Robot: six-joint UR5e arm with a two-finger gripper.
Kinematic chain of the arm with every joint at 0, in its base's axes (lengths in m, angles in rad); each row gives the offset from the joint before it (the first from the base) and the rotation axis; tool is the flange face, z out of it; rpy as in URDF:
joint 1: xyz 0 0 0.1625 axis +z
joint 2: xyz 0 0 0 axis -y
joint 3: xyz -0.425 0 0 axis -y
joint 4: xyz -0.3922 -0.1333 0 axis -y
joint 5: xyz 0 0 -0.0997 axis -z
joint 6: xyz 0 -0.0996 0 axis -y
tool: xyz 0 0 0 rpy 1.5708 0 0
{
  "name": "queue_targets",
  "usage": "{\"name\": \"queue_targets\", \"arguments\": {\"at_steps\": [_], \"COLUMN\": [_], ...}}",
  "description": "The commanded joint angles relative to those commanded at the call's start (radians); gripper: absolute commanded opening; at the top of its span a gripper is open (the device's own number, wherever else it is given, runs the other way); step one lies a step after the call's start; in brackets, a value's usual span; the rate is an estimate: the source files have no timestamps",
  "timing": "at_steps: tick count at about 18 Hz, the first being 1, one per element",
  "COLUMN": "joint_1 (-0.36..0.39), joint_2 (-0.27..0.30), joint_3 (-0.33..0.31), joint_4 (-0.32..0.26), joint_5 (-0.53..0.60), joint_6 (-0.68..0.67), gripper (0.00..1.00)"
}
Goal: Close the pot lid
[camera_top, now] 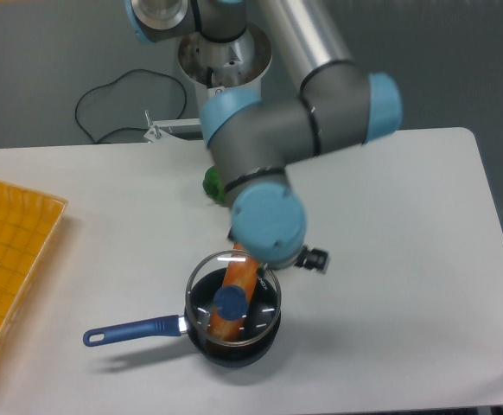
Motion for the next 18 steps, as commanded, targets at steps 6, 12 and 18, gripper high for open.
{"name": "queue_targets", "arguments": {"at_steps": [6, 12, 18], "joint_1": [0.132, 0.236, 0.298], "joint_2": [0.085, 0.105, 0.111], "joint_3": [-0.04, -0.042, -0.138], "joint_4": [0.0, 0.049, 0.17], "joint_5": [-0.02, -0.082, -0.085], "joint_6": [0.218, 0.384, 0.551], "gripper": [1.0, 1.0, 1.0]}}
